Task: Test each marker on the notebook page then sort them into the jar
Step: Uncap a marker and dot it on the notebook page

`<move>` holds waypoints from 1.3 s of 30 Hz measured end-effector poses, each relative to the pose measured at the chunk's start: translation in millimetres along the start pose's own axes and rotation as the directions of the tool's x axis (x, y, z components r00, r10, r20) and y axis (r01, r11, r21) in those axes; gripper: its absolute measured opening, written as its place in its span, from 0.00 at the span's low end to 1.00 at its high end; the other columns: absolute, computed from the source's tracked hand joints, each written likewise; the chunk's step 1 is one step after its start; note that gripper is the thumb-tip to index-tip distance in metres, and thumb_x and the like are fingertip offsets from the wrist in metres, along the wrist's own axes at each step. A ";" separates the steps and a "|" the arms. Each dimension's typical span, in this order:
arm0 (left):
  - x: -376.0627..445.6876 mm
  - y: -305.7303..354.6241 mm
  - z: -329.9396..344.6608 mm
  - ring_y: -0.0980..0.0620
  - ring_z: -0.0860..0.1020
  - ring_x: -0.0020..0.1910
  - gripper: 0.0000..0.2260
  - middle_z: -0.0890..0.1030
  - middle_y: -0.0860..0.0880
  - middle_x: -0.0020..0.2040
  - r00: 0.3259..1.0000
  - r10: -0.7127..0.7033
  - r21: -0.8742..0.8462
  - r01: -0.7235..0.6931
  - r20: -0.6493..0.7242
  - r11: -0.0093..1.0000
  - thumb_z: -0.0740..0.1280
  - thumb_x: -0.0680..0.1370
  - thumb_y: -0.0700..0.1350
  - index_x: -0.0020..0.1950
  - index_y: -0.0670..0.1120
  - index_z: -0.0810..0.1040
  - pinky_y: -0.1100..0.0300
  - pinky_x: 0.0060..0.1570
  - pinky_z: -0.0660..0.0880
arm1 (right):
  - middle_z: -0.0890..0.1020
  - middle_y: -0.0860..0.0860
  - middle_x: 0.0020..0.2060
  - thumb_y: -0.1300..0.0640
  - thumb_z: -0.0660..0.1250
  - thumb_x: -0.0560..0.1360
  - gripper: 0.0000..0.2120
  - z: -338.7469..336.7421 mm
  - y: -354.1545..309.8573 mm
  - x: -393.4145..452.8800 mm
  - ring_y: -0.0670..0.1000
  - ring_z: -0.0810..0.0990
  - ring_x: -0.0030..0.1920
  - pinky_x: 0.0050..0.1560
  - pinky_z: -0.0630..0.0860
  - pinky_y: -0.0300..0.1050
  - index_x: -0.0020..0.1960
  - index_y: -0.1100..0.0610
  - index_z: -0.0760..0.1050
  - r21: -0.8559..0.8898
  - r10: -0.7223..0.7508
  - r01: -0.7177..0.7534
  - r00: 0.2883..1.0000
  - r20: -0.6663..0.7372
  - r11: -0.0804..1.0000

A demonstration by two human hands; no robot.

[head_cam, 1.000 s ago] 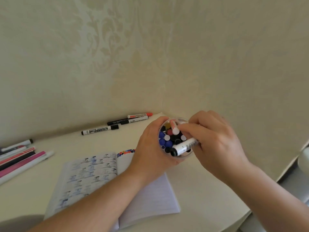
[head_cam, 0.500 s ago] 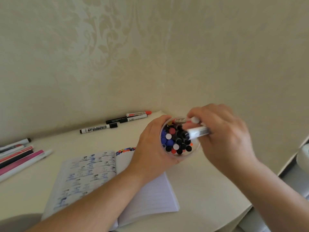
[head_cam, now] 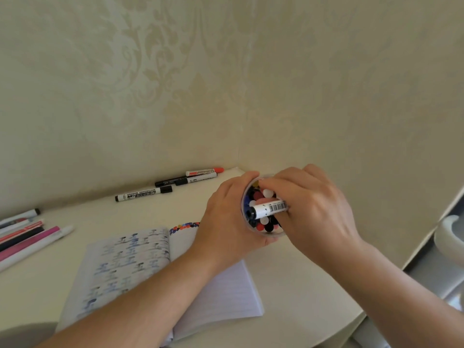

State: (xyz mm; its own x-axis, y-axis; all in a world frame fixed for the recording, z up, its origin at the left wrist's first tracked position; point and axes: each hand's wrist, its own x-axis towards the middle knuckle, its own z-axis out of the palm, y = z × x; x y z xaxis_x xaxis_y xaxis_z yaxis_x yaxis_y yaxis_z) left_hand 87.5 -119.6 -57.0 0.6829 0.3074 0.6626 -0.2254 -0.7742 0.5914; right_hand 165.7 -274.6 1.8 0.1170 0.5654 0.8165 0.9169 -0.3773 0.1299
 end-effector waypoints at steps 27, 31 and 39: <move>0.0 -1.1 -10.3 0.57 0.70 0.72 0.48 0.71 0.64 0.70 0.994 -0.080 -0.063 0.084 0.070 0.994 0.82 0.59 0.59 0.76 0.65 0.63 0.48 0.70 0.72 | 0.71 0.51 0.66 0.43 0.59 0.74 0.22 -13.4 -10.3 0.2 0.57 0.74 0.55 0.30 0.71 0.43 0.66 0.36 0.77 -0.118 0.180 -0.147 0.916 0.359 0.982; -1.2 -2.8 -9.3 0.58 0.71 0.71 0.48 0.69 0.69 0.67 0.993 -0.085 -0.074 0.091 0.082 0.993 0.81 0.58 0.57 0.75 0.68 0.62 0.49 0.70 0.72 | 0.72 0.50 0.65 0.42 0.58 0.71 0.24 -11.9 -12.3 -1.4 0.57 0.73 0.54 0.31 0.69 0.42 0.66 0.37 0.77 -0.135 0.234 -0.197 0.896 0.377 0.971; -1.0 0.0 -9.3 0.59 0.71 0.70 0.48 0.69 0.70 0.67 0.998 -0.047 -0.006 0.047 0.043 0.999 0.85 0.59 0.55 0.70 0.75 0.60 0.51 0.70 0.72 | 0.69 0.47 0.66 0.41 0.58 0.71 0.25 -12.5 -8.4 -1.1 0.55 0.73 0.57 0.33 0.75 0.45 0.67 0.35 0.73 -0.119 0.253 -0.223 0.882 0.399 0.967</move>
State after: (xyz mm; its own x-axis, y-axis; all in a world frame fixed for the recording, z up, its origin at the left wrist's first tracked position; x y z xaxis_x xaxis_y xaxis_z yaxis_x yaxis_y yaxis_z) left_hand 80.3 -114.8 -53.4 0.7222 0.3189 0.6138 -0.1971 -0.7557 0.6245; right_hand 153.1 -281.2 6.9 0.4869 0.6956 0.5282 0.8154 -0.5788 0.0105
